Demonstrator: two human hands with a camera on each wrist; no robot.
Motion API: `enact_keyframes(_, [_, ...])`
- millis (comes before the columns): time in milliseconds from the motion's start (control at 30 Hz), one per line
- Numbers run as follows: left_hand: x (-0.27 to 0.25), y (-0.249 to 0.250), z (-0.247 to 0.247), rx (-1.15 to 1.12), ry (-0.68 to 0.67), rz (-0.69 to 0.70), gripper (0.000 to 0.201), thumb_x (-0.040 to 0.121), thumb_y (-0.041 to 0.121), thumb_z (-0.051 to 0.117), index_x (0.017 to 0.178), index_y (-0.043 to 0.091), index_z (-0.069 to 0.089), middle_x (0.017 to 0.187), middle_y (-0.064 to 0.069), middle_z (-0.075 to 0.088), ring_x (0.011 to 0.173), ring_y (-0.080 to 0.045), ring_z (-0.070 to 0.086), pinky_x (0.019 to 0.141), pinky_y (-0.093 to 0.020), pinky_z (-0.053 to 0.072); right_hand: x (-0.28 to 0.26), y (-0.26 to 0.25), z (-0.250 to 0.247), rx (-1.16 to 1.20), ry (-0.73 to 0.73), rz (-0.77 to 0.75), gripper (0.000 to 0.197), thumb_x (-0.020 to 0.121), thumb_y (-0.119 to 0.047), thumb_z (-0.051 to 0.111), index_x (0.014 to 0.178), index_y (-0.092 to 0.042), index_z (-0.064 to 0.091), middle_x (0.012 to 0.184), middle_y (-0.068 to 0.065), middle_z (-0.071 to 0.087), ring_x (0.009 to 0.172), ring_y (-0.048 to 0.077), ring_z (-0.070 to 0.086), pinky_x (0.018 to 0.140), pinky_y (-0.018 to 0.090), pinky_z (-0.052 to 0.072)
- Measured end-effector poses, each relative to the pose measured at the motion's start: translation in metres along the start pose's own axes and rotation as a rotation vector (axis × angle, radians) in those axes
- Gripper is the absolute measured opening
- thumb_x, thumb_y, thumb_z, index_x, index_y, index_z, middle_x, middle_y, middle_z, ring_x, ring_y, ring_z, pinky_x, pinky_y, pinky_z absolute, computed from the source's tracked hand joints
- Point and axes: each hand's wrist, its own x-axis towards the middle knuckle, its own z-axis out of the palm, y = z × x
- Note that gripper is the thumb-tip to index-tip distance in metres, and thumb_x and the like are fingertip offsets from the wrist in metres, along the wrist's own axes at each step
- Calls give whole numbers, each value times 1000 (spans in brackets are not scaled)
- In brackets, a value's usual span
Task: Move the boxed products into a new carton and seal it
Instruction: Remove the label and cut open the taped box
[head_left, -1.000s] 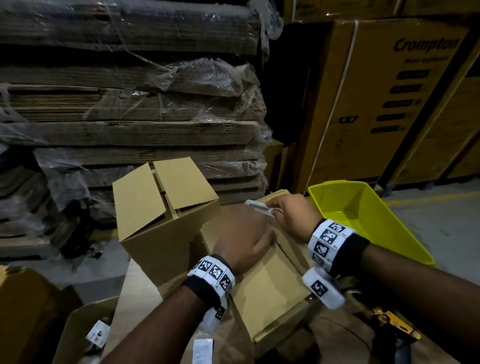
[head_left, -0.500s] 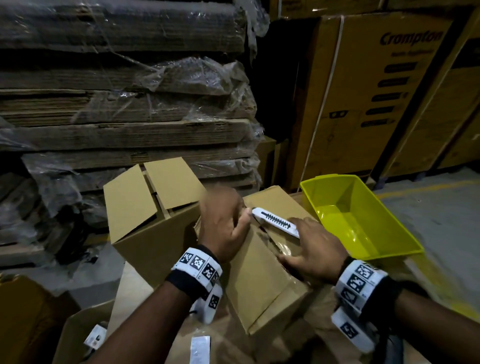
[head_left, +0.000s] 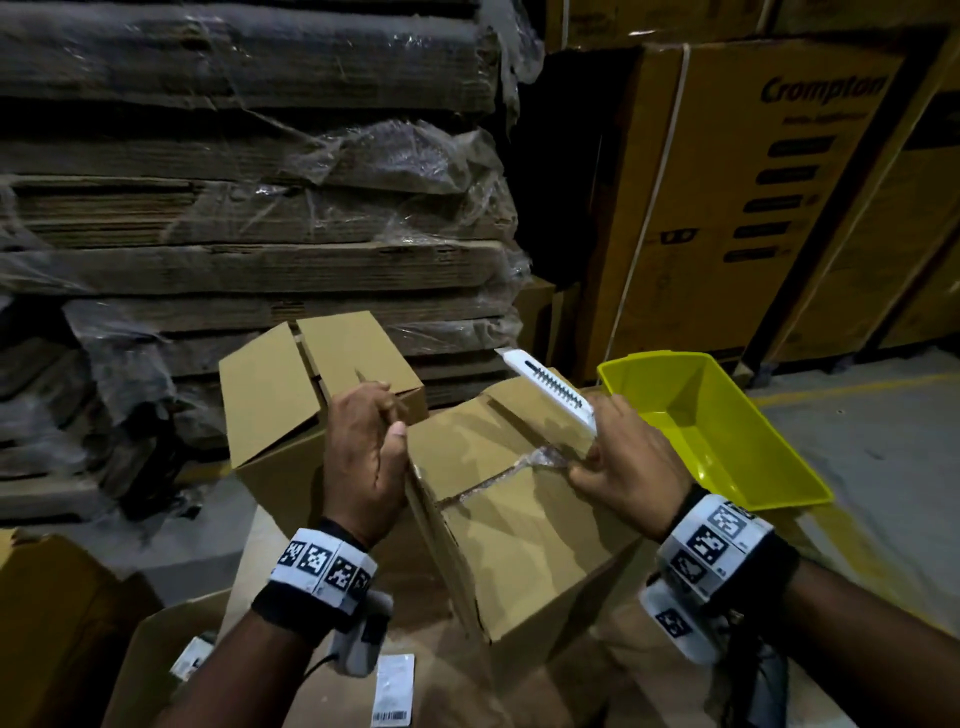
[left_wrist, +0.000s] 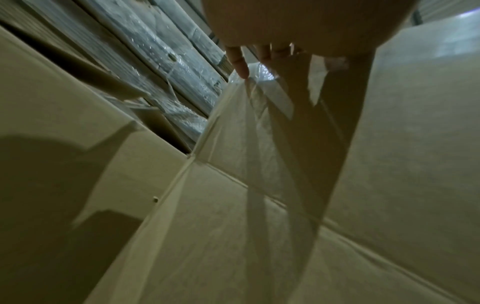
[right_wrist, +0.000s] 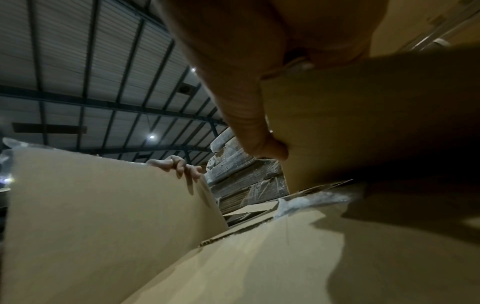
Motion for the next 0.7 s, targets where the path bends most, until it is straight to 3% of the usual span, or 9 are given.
enact_keyframes(200, [-13, 1, -19, 57, -48, 12, 37, 95, 29, 30, 86, 14, 63, 103, -1, 60, 121, -20, 46, 97, -38, 36, 3, -3, -1, -4, 12, -57, 55, 81, -37, 70, 127, -17, 45, 115, 4, 50, 96, 26, 57, 70, 32, 41])
enact_keyframes(267, [-14, 3, -22, 40, -75, -4, 40, 97, 29, 30, 94, 14, 68, 116, -1, 62, 130, -19, 43, 106, -34, 33, 1, -5, -1, -60, 0, -65, 56, 81, -40, 69, 127, -18, 45, 117, 3, 50, 102, 25, 56, 72, 32, 42])
enact_keyframes(333, [-16, 7, -21, 14, -97, -55, 42, 99, 32, 31, 112, 16, 67, 136, -1, 55, 141, -16, 35, 114, -35, 28, -3, -9, 3, -129, -55, -42, 59, 80, -49, 68, 126, -22, 44, 119, 0, 50, 108, 22, 53, 75, 31, 42])
enact_keyframes(433, [-21, 19, -10, -42, -109, -173, 52, 100, 47, 30, 140, 20, 51, 160, 7, 28, 150, -7, 16, 120, -39, 19, -6, -7, 12, -105, -88, 18, 52, 80, -51, 68, 118, -23, 46, 114, -2, 53, 104, 20, 54, 72, 29, 38])
enact_keyframes(533, [-32, 34, 8, -156, -220, -232, 76, 93, 71, 25, 157, 33, 12, 165, 18, 0, 150, 0, 4, 120, -36, 14, 2, 13, 16, -18, 4, 75, 35, 85, -43, 65, 105, -17, 51, 106, 5, 56, 100, 27, 53, 74, 33, 37])
enact_keyframes(600, [-43, 37, 25, -135, -361, -221, 78, 90, 75, 27, 155, 40, 2, 164, 20, -2, 150, 0, 3, 121, -40, 15, 9, 35, 18, 12, 59, 135, 33, 86, -39, 65, 103, -13, 55, 103, 11, 55, 99, 33, 52, 80, 36, 39])
enact_keyframes(700, [-62, 33, 47, 165, -547, -170, 79, 87, 78, 31, 153, 36, 18, 163, 12, 15, 150, -5, 12, 124, -46, 11, 14, 63, 26, 46, 20, 224, 34, 88, -39, 63, 99, -9, 53, 104, 15, 51, 102, 34, 50, 83, 37, 39])
